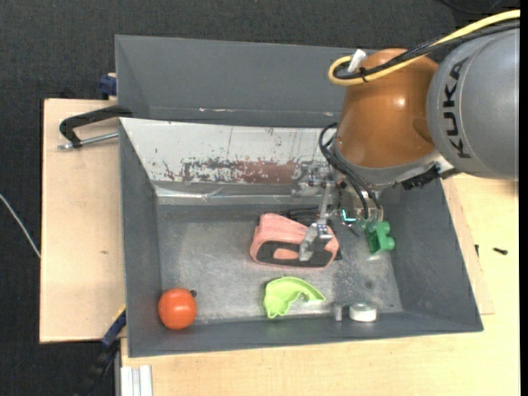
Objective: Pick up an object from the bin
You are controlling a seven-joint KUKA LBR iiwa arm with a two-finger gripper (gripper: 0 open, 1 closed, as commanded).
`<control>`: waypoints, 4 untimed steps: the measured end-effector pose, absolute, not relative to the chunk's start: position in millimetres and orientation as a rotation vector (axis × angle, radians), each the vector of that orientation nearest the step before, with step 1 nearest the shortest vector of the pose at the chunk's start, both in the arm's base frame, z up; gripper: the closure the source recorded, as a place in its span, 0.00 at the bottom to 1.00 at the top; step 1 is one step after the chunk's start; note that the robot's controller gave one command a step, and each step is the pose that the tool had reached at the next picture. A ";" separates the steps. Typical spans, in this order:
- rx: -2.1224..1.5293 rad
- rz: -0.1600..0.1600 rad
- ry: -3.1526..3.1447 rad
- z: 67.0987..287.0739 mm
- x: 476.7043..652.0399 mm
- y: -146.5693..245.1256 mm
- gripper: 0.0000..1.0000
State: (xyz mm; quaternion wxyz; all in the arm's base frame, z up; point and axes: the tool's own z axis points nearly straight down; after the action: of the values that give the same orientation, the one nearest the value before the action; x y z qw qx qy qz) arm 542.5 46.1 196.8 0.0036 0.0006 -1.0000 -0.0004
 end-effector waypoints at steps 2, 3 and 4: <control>0.101 0.001 -3.155 85.9 565.0 57.0 1.00; 0.101 0.001 -3.155 85.9 565.0 57.0 1.00; 0.104 0.000 -3.160 88.3 561.7 56.8 1.00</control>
Offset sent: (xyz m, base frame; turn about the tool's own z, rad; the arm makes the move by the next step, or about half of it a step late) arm 0.0133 0.0123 -0.1268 -0.0669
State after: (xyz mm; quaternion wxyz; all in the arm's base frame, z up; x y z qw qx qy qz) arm 561.7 56.8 88.3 -0.0100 0.0327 -0.9994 -0.0001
